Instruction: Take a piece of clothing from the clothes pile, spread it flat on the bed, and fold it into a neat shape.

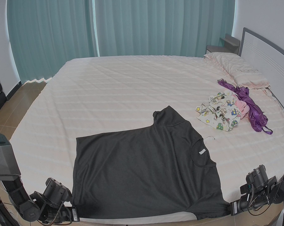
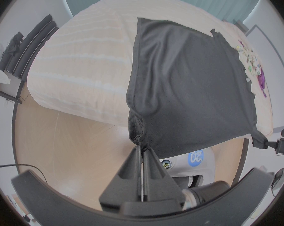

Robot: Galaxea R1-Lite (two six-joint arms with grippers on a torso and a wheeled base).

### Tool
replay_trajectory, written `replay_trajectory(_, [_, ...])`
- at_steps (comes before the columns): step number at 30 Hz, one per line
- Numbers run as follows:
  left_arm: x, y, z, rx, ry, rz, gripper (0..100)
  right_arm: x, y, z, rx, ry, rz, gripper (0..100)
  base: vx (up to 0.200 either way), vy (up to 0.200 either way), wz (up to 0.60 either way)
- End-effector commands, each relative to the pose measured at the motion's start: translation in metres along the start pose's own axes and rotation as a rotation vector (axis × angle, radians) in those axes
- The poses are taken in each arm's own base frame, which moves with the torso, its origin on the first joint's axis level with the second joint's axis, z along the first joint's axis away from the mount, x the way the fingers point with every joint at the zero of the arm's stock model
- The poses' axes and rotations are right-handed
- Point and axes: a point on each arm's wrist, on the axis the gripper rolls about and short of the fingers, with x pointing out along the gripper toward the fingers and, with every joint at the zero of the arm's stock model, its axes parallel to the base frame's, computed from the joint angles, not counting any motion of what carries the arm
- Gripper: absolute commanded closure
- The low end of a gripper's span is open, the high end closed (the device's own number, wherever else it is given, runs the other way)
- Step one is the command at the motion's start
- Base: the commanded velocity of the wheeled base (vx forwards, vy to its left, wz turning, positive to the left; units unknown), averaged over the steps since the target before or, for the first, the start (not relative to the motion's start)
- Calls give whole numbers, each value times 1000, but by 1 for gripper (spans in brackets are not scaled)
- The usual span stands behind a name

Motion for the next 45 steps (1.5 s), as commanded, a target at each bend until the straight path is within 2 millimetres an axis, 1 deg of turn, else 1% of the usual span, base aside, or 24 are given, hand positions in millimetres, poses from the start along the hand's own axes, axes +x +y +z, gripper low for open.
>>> replay_trajectory(1, [-8, -4, 15, -57, -90, -51, 100, -12, 2, 23, 26, -150, 30, 100, 0, 0, 0])
replay_trajectory(2, [-10, -6, 20, -73, -114, -65, 100, -12, 4, 31, 34, -178, 32, 100, 0, 0, 0])
replay_trajectory(3, [-10, -6, 20, -73, -114, -65, 100, -12, 4, 31, 34, -178, 32, 100, 0, 0, 0])
replay_trajectory(4, [-13, -9, 26, -89, -146, -88, 100, -14, 5, 39, 48, -213, 26, 100, 0, 0, 0])
replay_trajectory(6, [-17, -11, 32, -104, -177, -107, 100, -16, 6, 45, 54, -241, 15, 100, 0, 0, 0])
replay_trajectory(8, [-22, -17, 43, -153, -228, -142, 100, -19, 8, 54, 58, -286, 14, 100, 0, 0, 0])
replay_trajectory(12, [-28, -18, 52, -201, -301, -127, 100, -28, 8, 71, 74, -366, 25, 100, 0, 0, 0])
replay_trajectory(14, [-30, -16, 54, -217, -327, -110, 100, -32, 9, 77, 75, -393, 29, 100, 0, 0, 0])
replay_trajectory(16, [-30, -16, 55, -219, -330, -109, 100, -32, 9, 77, 75, -395, 30, 100, 0, 0, 0])
replay_trajectory(18, [-34, -13, 57, -236, -352, -110, 100, -37, 9, 88, 84, -441, 34, 100, 0, 0, 0])
replay_trajectory(24, [-36, -13, 61, -262, -370, -118, 100, -42, 8, 102, 99, -496, 37, 100, 0, 0, 0])
replay_trajectory(25, [-36, -13, 61, -262, -370, -118, 100, -42, 8, 102, 99, -496, 37, 100, 0, 0, 0])
replay_trajectory(26, [-36, -11, 62, -273, -371, -113, 100, -44, 8, 107, 101, -511, 40, 100, 0, 0, 0])
replay_trajectory(29, [-34, -11, 64, -281, -372, -108, 100, -43, 10, 112, 100, -515, 42, 100, 0, 0, 0])
replay_trajectory(36, [-27, -15, 76, -295, -371, -98, 100, -40, 13, 132, 98, -543, 51, 100, 0, 0, 0])
replay_trajectory(39, [-23, -16, 79, -299, -368, -91, 100, -38, 14, 137, 99, -545, 52, 100, 0, 0, 0])
replay_trajectory(45, [-7, -15, 89, -316, -341, -50, 100, -27, 17, 153, 100, -543, 50, 100, 0, 0, 0])
